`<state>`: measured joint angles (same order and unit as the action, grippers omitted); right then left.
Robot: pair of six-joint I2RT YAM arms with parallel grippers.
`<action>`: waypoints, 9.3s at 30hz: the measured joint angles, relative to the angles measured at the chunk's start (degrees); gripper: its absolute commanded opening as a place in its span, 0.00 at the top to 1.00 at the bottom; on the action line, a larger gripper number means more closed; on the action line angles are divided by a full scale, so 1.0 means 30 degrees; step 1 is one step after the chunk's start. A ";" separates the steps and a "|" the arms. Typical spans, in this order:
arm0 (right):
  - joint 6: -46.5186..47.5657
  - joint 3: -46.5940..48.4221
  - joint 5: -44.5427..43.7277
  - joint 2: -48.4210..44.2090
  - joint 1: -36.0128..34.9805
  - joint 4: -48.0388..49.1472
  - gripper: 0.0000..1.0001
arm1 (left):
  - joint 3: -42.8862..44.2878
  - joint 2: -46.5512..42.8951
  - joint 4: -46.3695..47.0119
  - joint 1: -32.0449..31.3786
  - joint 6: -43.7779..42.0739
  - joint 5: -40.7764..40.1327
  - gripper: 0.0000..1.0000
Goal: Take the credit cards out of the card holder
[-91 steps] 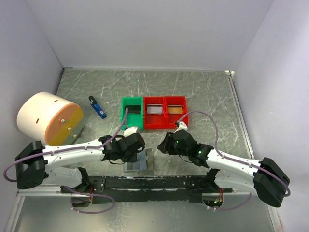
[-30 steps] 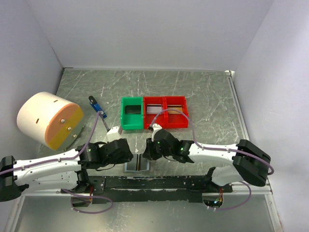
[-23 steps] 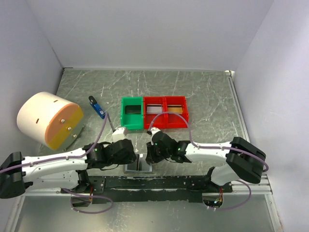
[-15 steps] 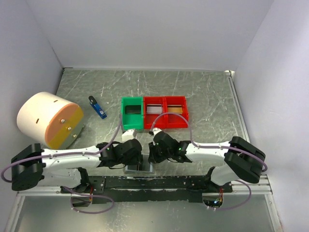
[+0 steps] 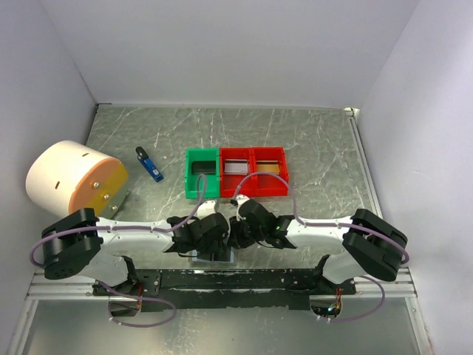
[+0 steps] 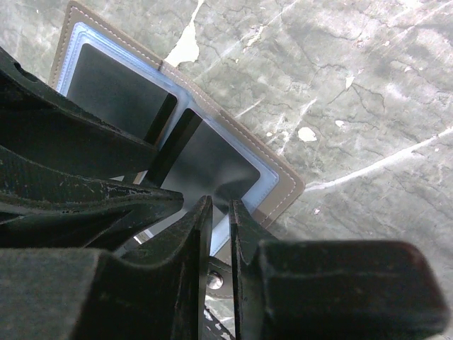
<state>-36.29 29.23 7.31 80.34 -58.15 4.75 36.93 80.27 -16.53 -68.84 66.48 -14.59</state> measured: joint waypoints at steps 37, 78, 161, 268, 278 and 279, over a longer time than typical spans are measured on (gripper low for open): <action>-0.4255 -0.0495 -0.1807 -0.5129 -0.0335 -0.1494 0.79 | -0.3082 -0.1719 0.4262 0.0328 0.0918 0.0678 0.67; -0.7847 -0.3636 -0.4364 -0.5370 -0.1770 -0.0459 0.75 | -0.4721 -0.1778 0.7694 0.0415 0.1129 0.1676 0.71; -0.8699 -0.5071 -0.2980 -0.3191 -0.1355 0.4138 0.88 | -0.8473 -0.5537 1.1686 0.0787 0.2412 0.2084 0.93; -0.7752 -0.3213 -0.1851 -0.1005 -0.1530 0.4524 0.73 | -0.9697 -0.7548 1.1176 0.0794 0.3373 0.1887 0.92; -0.7074 -0.2251 -0.1865 -0.0984 -0.1537 0.2863 0.73 | -0.9639 -0.9114 0.9129 0.0794 0.3432 0.1523 0.92; -0.6856 -0.1982 -0.1880 -0.1020 -0.1537 0.2339 0.73 | -0.9573 -0.9071 0.9071 0.0794 0.3424 0.1523 0.92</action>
<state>-56.86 23.29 1.67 77.28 -62.76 11.77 8.21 53.06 10.68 -66.46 76.75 -10.02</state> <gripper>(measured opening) 0.268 0.084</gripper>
